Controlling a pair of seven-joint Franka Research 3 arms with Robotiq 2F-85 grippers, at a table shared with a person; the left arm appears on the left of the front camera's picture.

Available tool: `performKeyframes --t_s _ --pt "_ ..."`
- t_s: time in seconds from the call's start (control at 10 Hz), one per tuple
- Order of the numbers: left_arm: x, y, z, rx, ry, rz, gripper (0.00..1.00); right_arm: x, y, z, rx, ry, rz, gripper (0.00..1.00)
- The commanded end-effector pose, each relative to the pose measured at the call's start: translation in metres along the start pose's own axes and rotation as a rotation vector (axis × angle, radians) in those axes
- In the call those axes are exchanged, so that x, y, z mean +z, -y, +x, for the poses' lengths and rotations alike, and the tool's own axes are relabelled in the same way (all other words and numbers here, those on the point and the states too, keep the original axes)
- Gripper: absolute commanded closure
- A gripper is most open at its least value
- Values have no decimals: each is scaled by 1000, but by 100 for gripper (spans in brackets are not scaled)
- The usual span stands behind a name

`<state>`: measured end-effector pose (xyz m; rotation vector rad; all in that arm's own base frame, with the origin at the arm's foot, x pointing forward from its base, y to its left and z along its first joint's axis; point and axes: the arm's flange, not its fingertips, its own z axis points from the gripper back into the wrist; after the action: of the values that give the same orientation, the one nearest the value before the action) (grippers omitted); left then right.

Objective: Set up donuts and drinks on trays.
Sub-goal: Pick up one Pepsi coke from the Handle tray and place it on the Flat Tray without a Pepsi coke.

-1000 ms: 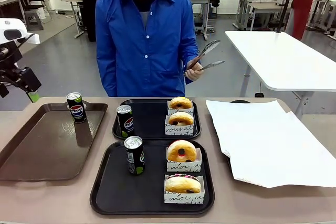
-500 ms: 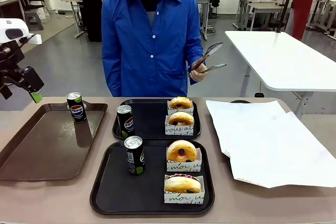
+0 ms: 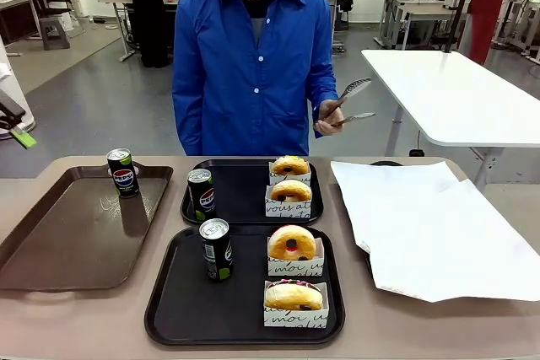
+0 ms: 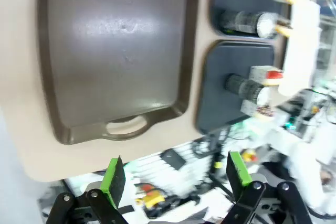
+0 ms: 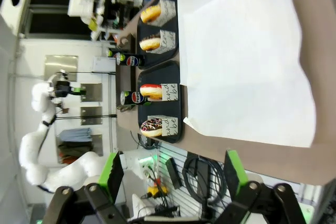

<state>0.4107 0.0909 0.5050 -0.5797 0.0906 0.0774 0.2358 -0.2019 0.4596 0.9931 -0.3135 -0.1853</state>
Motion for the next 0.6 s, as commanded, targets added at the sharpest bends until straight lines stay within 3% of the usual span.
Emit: performKeyframes --t_s 0.0,0.2,0.5 --pt "10 -34 12 -1 -27 -262 0 -2 1 -2 1 -3 -1 0" --pt "7 -80 1 -5 35 -443 0 -2 1 -2 1 -3 -1 0" --pt "8 -125 -17 -56 155 -596 0 -2 1 -2 1 -3 -1 0"
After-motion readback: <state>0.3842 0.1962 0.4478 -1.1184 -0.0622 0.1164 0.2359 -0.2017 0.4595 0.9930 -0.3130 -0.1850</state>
